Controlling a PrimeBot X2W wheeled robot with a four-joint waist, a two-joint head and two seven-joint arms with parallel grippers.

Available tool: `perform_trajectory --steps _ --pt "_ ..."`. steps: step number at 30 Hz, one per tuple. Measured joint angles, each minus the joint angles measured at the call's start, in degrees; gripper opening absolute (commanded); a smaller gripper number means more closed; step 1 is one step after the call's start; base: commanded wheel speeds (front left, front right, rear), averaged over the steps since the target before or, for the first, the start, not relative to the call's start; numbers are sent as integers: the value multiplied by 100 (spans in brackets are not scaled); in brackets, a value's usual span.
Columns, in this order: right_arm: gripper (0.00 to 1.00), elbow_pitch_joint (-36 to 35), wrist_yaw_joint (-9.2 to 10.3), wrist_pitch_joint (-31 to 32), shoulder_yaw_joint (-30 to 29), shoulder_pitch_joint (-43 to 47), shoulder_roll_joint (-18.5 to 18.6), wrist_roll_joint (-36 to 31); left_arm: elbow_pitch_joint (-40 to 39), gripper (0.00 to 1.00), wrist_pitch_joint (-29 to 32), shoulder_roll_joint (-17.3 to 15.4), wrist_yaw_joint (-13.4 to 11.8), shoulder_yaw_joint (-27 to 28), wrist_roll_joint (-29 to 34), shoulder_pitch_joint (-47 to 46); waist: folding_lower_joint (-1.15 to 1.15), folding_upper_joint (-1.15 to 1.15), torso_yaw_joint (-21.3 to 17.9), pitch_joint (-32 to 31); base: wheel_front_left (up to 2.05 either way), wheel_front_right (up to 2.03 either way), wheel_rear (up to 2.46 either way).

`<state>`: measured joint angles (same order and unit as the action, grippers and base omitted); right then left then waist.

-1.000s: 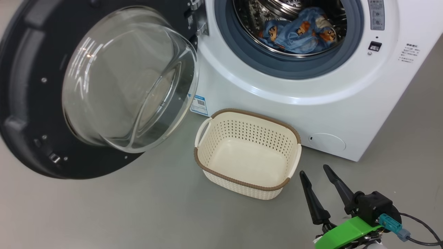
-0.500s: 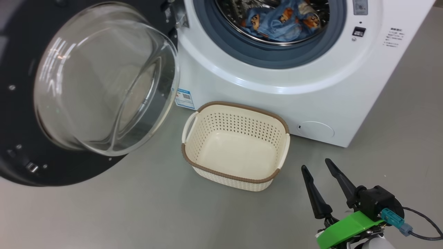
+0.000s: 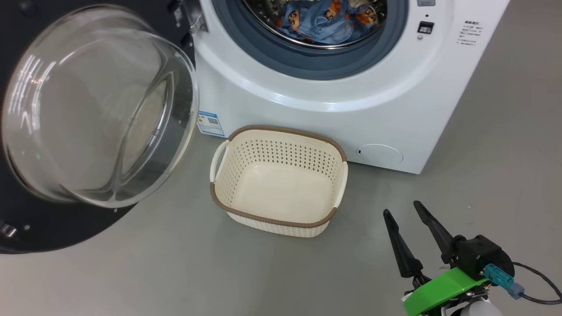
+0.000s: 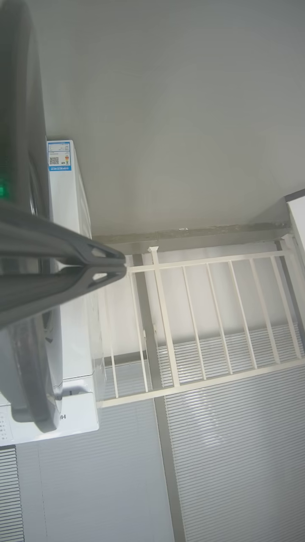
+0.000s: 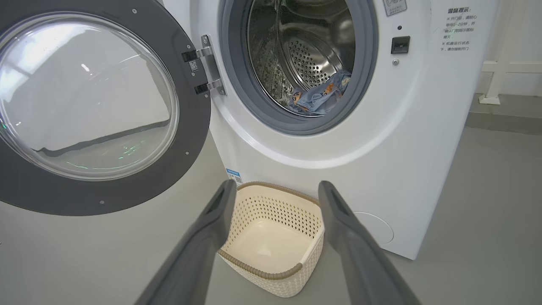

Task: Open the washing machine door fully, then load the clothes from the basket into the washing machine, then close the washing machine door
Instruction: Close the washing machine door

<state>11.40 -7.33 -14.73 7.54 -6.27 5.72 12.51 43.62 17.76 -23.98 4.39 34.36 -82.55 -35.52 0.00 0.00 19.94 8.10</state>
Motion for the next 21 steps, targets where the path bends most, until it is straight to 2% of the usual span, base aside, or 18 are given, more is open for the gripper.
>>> perform_trajectory --steps 14,21 --pt "100 7 0 0 43 1 -4 2 46 0 642 21 48 -223 -42 58 0 0 -40 -29 0 0 0" --pt "100 41 1 0 54 0 -10 18 -156 0 1285 45 47 -265 -240 297 0 0 7 -45 0 0 0"
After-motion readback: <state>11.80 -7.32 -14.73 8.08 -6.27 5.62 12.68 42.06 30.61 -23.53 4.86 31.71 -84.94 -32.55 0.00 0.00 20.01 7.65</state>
